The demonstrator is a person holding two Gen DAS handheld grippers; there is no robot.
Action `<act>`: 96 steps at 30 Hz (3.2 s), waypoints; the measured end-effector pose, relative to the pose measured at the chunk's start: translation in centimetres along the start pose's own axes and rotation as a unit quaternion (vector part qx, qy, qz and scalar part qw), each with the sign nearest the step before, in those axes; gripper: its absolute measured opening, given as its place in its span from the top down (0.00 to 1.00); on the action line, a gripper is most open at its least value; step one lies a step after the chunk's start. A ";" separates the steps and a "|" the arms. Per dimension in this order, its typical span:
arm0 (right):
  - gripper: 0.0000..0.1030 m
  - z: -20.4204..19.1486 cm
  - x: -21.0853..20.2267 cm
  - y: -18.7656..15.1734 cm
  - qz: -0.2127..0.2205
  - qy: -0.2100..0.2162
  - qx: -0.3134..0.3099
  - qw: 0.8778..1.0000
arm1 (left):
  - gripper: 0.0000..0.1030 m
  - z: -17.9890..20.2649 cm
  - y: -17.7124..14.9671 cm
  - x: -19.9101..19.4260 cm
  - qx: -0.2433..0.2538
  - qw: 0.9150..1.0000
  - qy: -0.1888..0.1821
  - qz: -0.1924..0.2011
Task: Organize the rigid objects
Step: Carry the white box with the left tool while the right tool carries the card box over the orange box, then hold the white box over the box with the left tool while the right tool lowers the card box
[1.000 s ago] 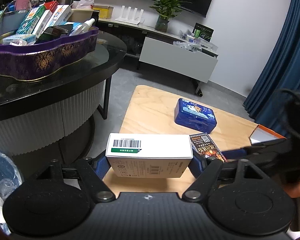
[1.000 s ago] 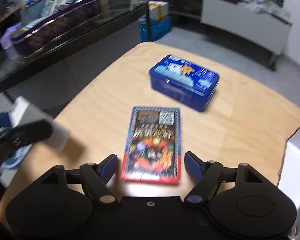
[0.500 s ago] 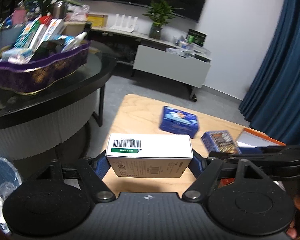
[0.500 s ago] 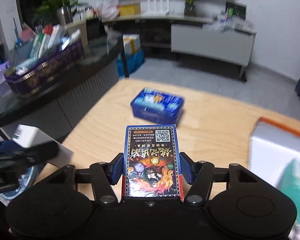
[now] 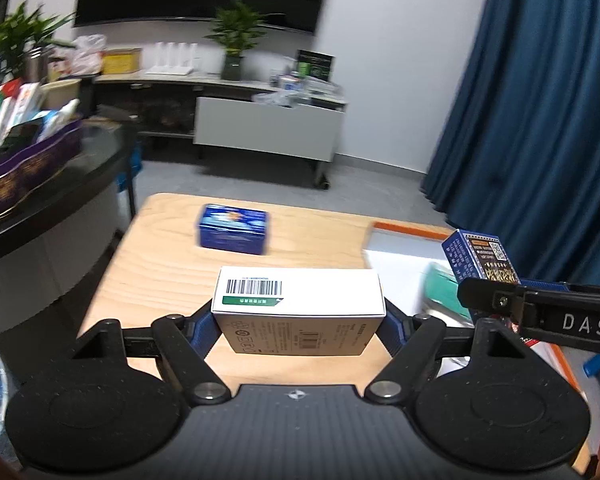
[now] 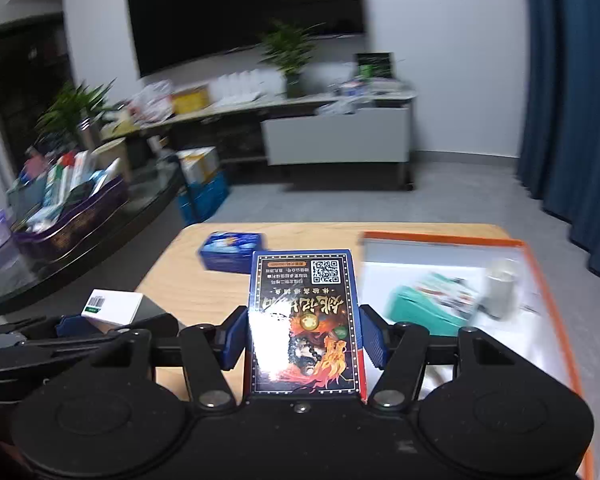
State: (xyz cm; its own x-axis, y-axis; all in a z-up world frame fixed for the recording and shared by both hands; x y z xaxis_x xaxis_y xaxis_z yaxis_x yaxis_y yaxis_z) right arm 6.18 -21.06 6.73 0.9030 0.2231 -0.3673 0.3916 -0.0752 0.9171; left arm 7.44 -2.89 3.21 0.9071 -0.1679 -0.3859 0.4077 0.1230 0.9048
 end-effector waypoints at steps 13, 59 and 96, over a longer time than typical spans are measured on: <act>0.31 8.2 -7.3 -2.2 0.053 -0.084 0.051 0.994 | 0.23 8.5 -1.8 -0.8 0.046 0.996 -0.073 0.001; 0.31 12.2 -7.3 -4.8 0.040 -0.107 0.055 0.992 | 0.23 11.1 -4.3 0.2 0.029 0.997 -0.076 -0.011; 0.31 12.1 -7.3 -5.2 0.039 -0.109 0.055 0.992 | 0.23 11.5 -4.5 0.4 0.039 0.996 -0.077 -0.009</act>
State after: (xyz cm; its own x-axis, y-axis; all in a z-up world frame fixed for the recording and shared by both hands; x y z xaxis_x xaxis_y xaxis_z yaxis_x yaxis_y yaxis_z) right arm -0.27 -34.02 2.77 0.9435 -0.0021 -0.3314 0.3248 -0.1930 0.9259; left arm 4.72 -14.71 1.04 0.8705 -0.3175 -0.3760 0.4094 0.0434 0.9113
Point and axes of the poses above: each gripper's, at about its wrist camera, not at the fingertips, and x roughly the way its jaws point, z to its right, y to its top, the point moved 4 cm from there along x, roughly the way its jaws point, and after that the axes turned 11 degrees about z, right-handed, at the moved point
